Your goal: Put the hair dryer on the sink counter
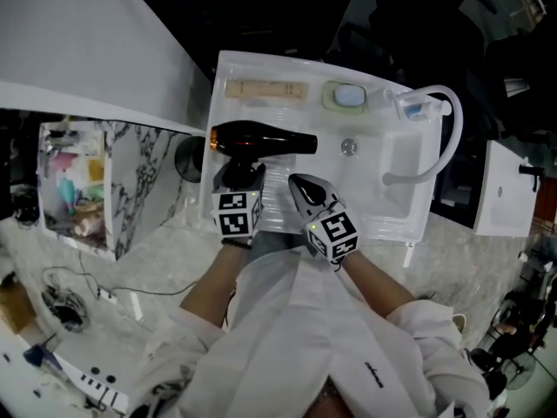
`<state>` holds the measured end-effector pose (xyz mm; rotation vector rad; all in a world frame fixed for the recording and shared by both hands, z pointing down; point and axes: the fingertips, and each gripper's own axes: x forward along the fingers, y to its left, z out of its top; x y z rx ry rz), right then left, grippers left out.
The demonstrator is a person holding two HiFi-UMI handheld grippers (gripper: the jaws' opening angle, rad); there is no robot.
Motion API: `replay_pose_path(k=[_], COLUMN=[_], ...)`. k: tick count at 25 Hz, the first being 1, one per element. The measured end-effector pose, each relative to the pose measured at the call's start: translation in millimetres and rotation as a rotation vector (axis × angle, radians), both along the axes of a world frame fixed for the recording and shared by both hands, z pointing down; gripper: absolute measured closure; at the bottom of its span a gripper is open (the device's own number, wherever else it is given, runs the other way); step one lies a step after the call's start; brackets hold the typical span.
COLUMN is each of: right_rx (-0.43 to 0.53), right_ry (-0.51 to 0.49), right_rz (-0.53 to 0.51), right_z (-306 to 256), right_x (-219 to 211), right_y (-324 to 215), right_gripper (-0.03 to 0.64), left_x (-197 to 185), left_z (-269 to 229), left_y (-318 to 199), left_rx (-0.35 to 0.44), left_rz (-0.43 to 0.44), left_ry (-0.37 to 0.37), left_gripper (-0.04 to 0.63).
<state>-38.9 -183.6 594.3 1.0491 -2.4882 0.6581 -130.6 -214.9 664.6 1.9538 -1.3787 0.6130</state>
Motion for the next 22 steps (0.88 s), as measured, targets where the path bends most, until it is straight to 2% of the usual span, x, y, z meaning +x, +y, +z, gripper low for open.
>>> replay_pose_path(k=[22], right_rx=[-0.032], right_ry=[-0.001], right_rz=[-0.009], right_z=[13.6], right_x=[-1.1], right_y=[-0.6], right_gripper=[0.600], left_x=[3.4], left_z=[30.1], left_y=[1.4], left_rx=[-0.106], left_rz=[0.018], left_ry=[-0.054], left_gripper=[0.302])
